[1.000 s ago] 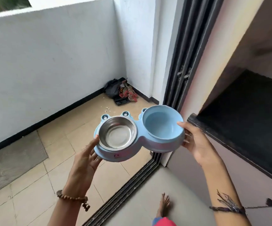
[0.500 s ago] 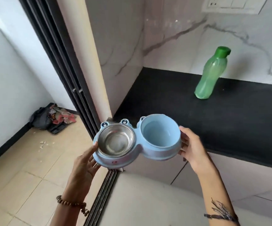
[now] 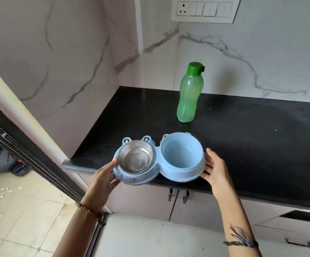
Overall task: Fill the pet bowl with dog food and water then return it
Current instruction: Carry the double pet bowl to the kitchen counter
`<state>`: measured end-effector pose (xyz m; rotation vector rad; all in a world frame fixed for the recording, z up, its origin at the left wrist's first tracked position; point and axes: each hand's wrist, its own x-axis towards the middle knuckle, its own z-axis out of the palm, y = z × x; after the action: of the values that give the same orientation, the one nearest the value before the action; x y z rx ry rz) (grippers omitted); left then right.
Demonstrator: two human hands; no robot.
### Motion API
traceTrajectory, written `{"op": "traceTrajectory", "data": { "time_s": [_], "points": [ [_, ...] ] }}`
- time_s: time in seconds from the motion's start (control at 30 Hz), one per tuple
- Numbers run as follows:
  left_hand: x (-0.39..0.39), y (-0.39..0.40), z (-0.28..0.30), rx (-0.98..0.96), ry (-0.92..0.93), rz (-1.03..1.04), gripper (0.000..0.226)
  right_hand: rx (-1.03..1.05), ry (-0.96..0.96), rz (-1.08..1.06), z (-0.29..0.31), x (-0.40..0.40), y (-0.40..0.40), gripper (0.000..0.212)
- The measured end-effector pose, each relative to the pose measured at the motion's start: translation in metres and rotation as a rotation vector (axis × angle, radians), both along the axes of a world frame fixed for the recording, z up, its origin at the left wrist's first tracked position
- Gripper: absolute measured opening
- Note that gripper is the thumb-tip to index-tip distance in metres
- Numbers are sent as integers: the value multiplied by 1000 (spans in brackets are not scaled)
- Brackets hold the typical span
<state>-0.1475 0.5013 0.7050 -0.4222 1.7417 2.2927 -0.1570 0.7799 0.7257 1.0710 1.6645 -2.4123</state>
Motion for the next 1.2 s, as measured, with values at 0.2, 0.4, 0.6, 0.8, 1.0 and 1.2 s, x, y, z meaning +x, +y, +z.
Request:
{"op": "traceTrajectory", "data": {
  "time_s": [0.2,0.4,0.6,0.8,1.0,1.2],
  "points": [
    [-60,33,-11,-66,-47,-60,29,9,-32,-90,-18,-29,29,15],
    [-114,56,-28,-203,-123,-87,21,68,-55,-162,-27,-58,58,17],
    [-140,86,-36,-243,-109,-143,26,158,-96,-225,-45,-81,80,25],
    [-156,105,-50,-232,-128,-110,29,243,-124,-179,-67,-88,99,33],
    [-160,120,-53,-286,-103,-46,29,318,-97,-104,-79,-93,119,34],
    [-172,124,-77,-413,-147,56,21,373,-88,-36,-94,-97,132,34]
  ]
}}
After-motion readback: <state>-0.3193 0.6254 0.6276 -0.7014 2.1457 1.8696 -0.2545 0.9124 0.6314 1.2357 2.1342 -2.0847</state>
